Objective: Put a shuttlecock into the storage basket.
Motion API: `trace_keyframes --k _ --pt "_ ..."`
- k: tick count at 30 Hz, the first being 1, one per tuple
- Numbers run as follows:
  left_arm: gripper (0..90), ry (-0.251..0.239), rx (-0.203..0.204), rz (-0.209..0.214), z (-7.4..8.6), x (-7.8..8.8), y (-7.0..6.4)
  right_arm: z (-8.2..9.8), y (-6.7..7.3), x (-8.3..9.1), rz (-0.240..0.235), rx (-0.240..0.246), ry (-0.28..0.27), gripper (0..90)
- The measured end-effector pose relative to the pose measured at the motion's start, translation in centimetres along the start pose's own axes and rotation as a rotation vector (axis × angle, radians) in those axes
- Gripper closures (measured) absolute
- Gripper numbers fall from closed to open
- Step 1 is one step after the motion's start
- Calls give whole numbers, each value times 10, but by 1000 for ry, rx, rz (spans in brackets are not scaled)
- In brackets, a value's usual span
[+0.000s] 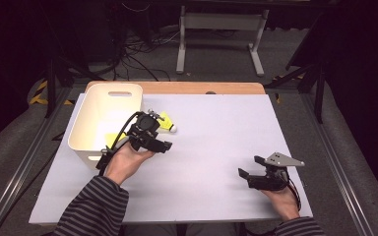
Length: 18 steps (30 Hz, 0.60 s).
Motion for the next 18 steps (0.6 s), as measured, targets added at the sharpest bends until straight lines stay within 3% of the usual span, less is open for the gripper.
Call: trace_keyframes --k 18 --pt "350 8 -25 8 7 -9 -11 0 0 -1 -2 5 0 176"
Point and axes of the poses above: each handheld gripper's, and its own axes: x roughly backward along the jaws, z roughly out of its underside, y roughly to its left, the point moved 7 cm from there along -x, roughly forward along the jaws, and after that the axes turned 4 degrees about z, right-handed, at the moved point
